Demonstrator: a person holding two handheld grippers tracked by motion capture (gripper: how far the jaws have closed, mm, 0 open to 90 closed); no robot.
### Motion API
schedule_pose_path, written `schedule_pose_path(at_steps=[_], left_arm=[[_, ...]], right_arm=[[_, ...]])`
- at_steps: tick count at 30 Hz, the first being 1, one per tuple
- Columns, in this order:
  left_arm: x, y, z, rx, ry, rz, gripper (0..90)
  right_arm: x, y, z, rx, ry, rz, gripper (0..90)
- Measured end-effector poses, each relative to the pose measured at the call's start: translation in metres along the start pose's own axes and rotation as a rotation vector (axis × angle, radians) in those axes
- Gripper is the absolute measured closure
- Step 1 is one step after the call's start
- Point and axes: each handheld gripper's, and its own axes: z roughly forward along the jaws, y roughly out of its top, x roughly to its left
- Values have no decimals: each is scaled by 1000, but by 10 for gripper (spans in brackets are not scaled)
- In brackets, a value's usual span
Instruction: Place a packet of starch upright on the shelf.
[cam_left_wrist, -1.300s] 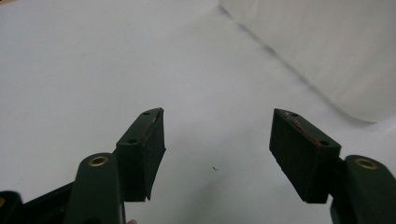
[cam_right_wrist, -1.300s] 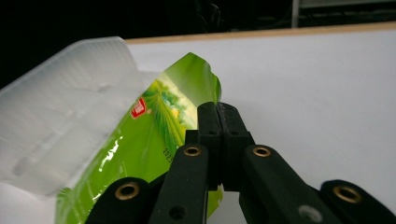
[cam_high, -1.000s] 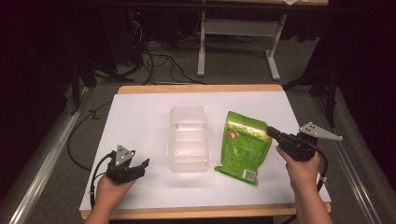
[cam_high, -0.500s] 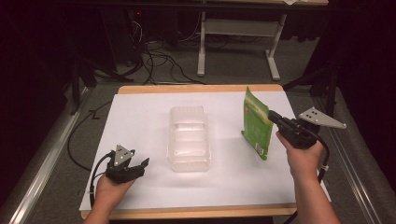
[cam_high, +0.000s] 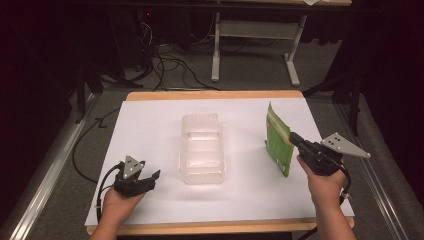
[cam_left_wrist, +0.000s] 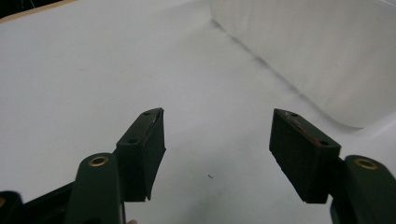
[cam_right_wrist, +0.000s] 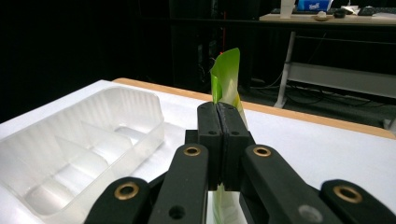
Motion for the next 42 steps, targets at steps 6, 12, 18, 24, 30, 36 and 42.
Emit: schedule_pose_path(at_steps=[6, 12, 18, 24, 30, 36, 42], left_arm=[[0, 0, 1, 4, 3, 0, 362], [0, 0, 0, 4, 4, 6, 363], [-1, 0, 1, 7, -2, 8, 362], [-1, 0, 2, 10, -1, 8, 363], [-1, 0, 2, 13, -2, 5, 362], [-1, 0, 2, 11, -4, 3, 362], [-1, -1, 2, 11, -4, 1, 362]], right_arm=[[0, -5, -3, -17, -24, -10, 888], [0, -8, 1, -7, -52, -7, 801], [-6, -15, 15, 28, -45, 26, 705], [-9, -24, 31, 72, -26, 47, 661], [-12, -28, 35, 71, -40, 65, 657], [-22, -29, 29, 56, -100, 83, 657], [-23, -30, 34, 73, -89, 70, 636]])
